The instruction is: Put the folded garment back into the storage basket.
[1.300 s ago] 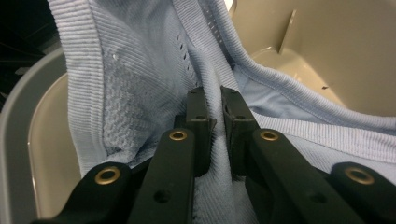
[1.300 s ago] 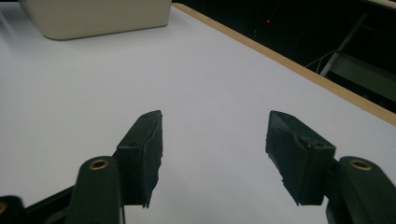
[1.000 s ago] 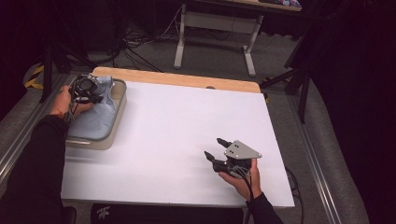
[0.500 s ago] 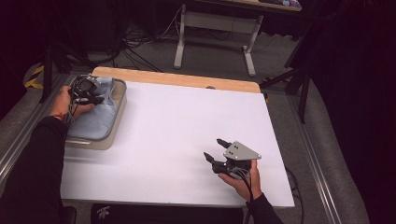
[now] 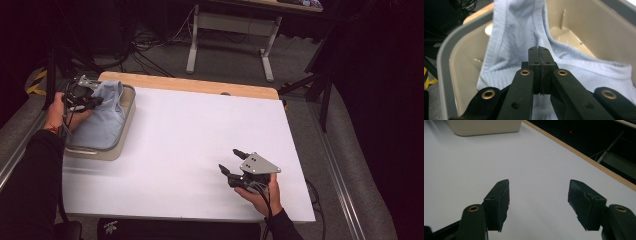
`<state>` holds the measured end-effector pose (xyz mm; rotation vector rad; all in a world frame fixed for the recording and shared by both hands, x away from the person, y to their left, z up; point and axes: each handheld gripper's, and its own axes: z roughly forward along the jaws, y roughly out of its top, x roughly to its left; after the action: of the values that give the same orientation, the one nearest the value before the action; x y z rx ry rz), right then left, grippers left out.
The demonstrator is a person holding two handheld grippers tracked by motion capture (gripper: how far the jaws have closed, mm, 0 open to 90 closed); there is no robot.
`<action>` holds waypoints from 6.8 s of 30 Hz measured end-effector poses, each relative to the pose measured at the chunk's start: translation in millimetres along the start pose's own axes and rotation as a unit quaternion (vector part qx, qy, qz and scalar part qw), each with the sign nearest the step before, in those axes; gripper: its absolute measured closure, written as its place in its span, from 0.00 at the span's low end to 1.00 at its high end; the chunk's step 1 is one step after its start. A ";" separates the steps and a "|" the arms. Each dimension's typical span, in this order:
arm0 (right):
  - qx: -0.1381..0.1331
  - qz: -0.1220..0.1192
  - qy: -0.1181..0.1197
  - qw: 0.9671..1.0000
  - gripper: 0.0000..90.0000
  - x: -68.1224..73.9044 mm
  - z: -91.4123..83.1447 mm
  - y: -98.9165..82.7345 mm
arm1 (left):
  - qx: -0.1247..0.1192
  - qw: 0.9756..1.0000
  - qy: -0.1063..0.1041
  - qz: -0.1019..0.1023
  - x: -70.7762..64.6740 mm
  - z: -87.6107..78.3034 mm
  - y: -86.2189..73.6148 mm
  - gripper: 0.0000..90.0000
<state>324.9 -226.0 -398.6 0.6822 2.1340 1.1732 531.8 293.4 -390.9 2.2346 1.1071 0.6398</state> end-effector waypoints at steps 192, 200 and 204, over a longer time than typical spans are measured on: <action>-0.017 -0.002 -0.113 0.993 0.06 -1.0 -4.2 -11.0 | -0.281 0.959 -0.039 0.004 -98.2 -50.7 2.8 0.04; -0.021 -0.004 -0.117 0.993 0.06 -0.8 -4.7 -11.4 | -0.293 0.955 -0.047 0.012 -107.0 -56.1 2.5 0.04; -0.022 -0.007 -0.116 0.993 0.06 0.0 -5.0 -11.4 | -0.297 0.953 -0.052 0.016 -112.0 -58.0 2.0 0.04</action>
<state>319.7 -234.1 -406.4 0.7458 1.9110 1.0737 435.4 216.0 -365.9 1.7428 0.7041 0.7429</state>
